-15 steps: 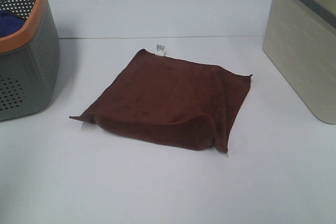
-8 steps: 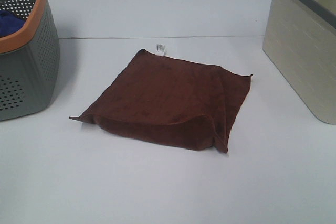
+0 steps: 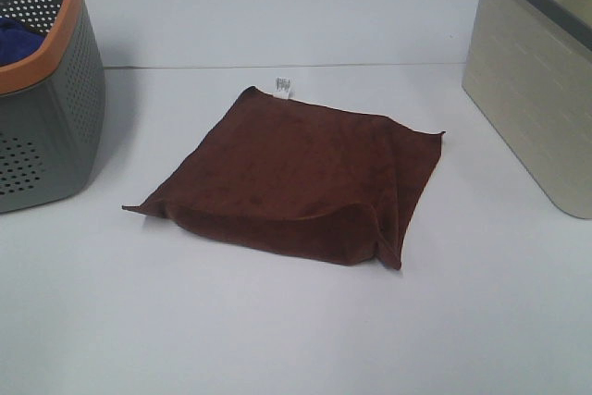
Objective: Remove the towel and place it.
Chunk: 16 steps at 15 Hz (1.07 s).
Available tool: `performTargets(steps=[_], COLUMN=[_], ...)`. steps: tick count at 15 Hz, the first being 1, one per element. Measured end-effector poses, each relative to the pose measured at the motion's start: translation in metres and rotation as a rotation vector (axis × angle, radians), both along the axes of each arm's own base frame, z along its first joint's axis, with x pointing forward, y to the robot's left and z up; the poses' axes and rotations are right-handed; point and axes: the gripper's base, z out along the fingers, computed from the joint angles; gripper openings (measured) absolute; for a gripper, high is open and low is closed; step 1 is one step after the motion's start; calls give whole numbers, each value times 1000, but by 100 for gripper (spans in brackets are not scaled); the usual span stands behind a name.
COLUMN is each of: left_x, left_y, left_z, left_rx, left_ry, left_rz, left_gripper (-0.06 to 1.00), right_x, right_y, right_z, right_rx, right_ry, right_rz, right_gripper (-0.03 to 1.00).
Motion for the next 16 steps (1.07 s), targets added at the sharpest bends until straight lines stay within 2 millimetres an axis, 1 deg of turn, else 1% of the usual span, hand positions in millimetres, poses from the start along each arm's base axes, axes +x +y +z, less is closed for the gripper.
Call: performTargets(steps=[16], left_x=[0], left_y=[0], left_z=[1], left_rx=[1], left_ry=[-7], left_rz=[12], left_gripper=[92], right_x=[0], right_y=[0], right_z=[0], right_rx=[1], right_ry=[0], right_rz=[1], right_gripper=[72])
